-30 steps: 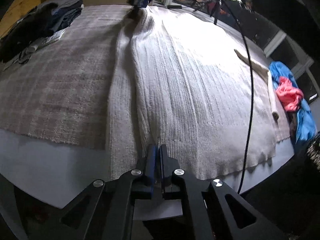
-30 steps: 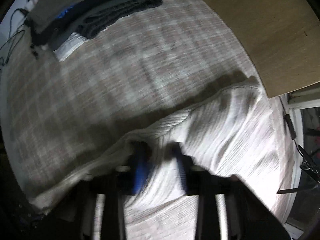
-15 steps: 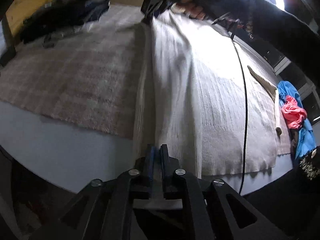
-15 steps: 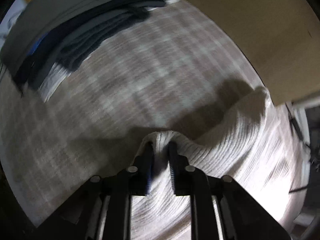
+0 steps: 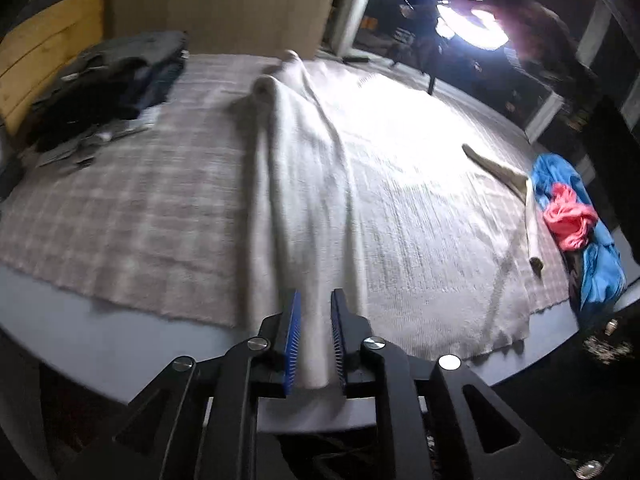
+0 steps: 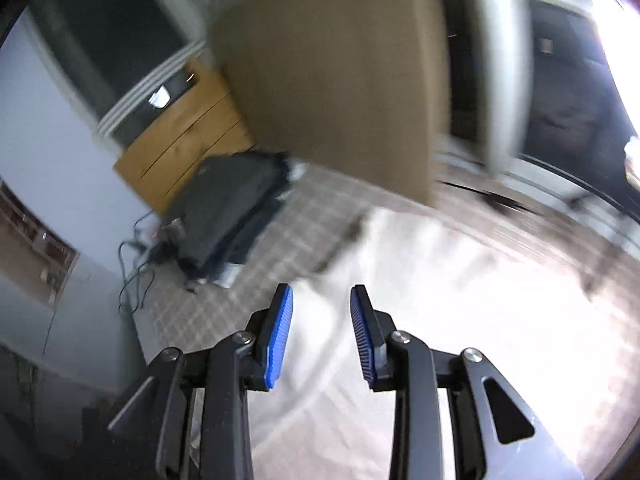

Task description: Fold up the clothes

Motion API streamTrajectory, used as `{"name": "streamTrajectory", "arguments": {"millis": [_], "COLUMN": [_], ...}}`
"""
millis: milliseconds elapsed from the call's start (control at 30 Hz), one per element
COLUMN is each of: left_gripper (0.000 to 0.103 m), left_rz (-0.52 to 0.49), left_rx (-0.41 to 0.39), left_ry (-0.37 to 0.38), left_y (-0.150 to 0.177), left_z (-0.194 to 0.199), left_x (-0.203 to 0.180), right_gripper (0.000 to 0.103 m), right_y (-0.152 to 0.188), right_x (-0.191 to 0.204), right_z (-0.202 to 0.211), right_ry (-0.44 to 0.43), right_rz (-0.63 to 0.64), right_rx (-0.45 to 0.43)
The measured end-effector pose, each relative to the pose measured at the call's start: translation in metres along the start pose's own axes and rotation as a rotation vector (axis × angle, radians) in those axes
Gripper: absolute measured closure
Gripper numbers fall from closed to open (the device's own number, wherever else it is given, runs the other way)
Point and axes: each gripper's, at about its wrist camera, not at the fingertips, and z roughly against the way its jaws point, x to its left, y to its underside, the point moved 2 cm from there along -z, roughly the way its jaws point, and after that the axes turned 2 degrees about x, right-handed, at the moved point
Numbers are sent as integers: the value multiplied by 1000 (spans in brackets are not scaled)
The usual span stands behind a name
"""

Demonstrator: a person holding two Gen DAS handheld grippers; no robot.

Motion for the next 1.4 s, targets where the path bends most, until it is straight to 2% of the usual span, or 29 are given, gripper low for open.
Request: {"name": "streamTrajectory", "arguments": {"millis": [100,200,367,533,633,700,867,967,1000,1033,1067,1133,1200,1300,1333,1400], "left_gripper": [88,88,86,85,84,84,84,84,84,84,84,84,84,84,84,84], "left_rz": [-44,-86,-189,-309,-385,-430,-507,-519,-523,-527,-531,-542,-557,-587,-597,-617], "left_rx": [41,37,57,108,145,167,205,223,225,228,230,231,228,228,225,212], "left_ry": [-6,33,89,145,173,189,224,233,233,234,235,237,240,244,246,252], "left_y": [-12,-24,-44,-53,-51,-39,-28,-27,-27,-27,-28,-29,-31,-40,-45,-56], "left_z": [-22,-24,-35,-60,-76,-84,-97,-103,-103,-104,-104,-104,-104,-108,-111,-116], "left_x": [-11,-27,-64,-117,-150,-171,-204,-213,-215,-217,-219,-222,-226,-238,-243,-255], "right_gripper": [73,73,73,73,73,67,64,64,68,76,103,102,102,100,98,75], "right_y": [42,100,200,282,315,333,356,364,367,370,372,375,373,366,364,365], "right_x": [-50,-109,-185,-214,-201,-189,-160,-165,-166,-168,-169,-175,-184,-194,-193,-188], "right_z": [43,77,104,123,117,110,78,78,78,79,79,92,131,180,186,181], "right_ry": [81,181,247,287,320,344,390,395,396,398,399,380,383,496,513,493], "right_rz": [-83,-205,-444,-615,-634,-631,-574,-560,-555,-550,-545,-548,-553,-526,-511,-502], "right_rx": [-55,-87,-57,-41,-9,17,116,130,135,140,144,126,56,-5,6,21]}}
